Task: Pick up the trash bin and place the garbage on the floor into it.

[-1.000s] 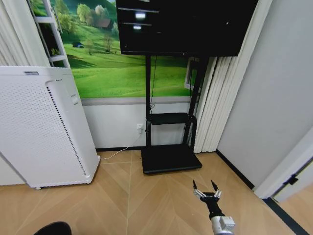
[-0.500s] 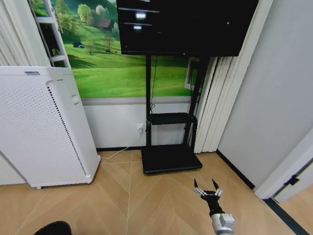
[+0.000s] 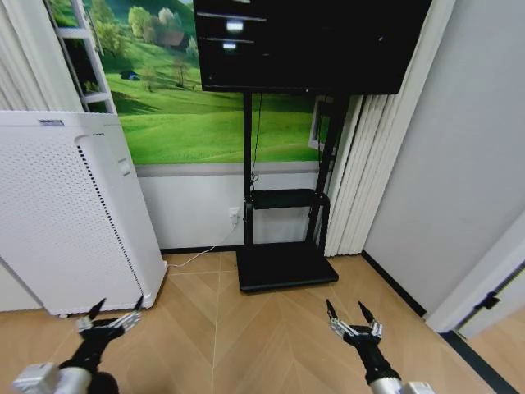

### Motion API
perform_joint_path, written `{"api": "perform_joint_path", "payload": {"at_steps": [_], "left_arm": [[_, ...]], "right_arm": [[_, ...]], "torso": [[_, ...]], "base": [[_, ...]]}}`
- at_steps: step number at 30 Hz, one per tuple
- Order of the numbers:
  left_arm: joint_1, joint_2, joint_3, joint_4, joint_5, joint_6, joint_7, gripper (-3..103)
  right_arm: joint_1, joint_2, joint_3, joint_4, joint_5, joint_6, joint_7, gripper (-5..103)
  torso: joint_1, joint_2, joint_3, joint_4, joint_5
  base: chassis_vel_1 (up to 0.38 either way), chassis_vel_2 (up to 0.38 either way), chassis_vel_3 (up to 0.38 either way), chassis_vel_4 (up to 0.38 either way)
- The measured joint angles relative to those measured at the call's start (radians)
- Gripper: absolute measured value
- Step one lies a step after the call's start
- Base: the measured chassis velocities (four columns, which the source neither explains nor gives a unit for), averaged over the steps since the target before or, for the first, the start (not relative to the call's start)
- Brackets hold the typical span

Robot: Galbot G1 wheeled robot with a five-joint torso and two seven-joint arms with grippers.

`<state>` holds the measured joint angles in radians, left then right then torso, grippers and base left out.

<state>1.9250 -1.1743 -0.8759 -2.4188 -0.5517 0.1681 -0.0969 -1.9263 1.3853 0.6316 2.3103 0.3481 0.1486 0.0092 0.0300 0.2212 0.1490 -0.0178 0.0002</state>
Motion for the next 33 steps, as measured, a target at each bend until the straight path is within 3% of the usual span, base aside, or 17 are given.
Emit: {"api": "perform_joint_path", "payload": {"at_steps": [2,4,8,17,33], "left_arm": [[0.011,-0.029,0.061,-0.010,0.069,-0.013,0.004,100],[0.018,-0.047,0.094,-0.012,0.112,-0.023,0.009,100],[0.028,-0.077,0.129,-0.008,0.162,-0.043,0.020,100],[0.026,-0.084,0.122,-0.014,0.146,-0.028,0.039,100],[0.026,-0.084,0.118,-0.014,0.140,-0.025,0.040,100]], "right_arm": [[-0.023,0.031,-0.006,0.014,-0.077,0.010,0.017,100],[-0.037,0.059,-0.004,0.017,-0.128,0.026,0.034,100],[-0.054,0.086,0.004,0.031,-0.180,0.038,0.052,100],[-0.054,0.082,0.014,0.073,-0.183,-0.010,0.059,100],[-0.052,0.082,0.014,0.072,-0.179,-0.013,0.061,100]], "torso": [[0.000,0.000,0.000,0.0010,-0.0001],[0.000,0.000,0.000,0.0003,-0.0001],[0.000,0.000,0.000,0.0002,-0.0001],[0.000,0.000,0.000,0.0002,-0.0002],[0.000,0.000,0.000,0.0002,-0.0002]], "base": [[0.000,0.000,0.000,0.000],[0.000,0.000,0.000,0.000],[0.000,0.000,0.000,0.000],[0.000,0.000,0.000,0.000],[0.000,0.000,0.000,0.000]]}}
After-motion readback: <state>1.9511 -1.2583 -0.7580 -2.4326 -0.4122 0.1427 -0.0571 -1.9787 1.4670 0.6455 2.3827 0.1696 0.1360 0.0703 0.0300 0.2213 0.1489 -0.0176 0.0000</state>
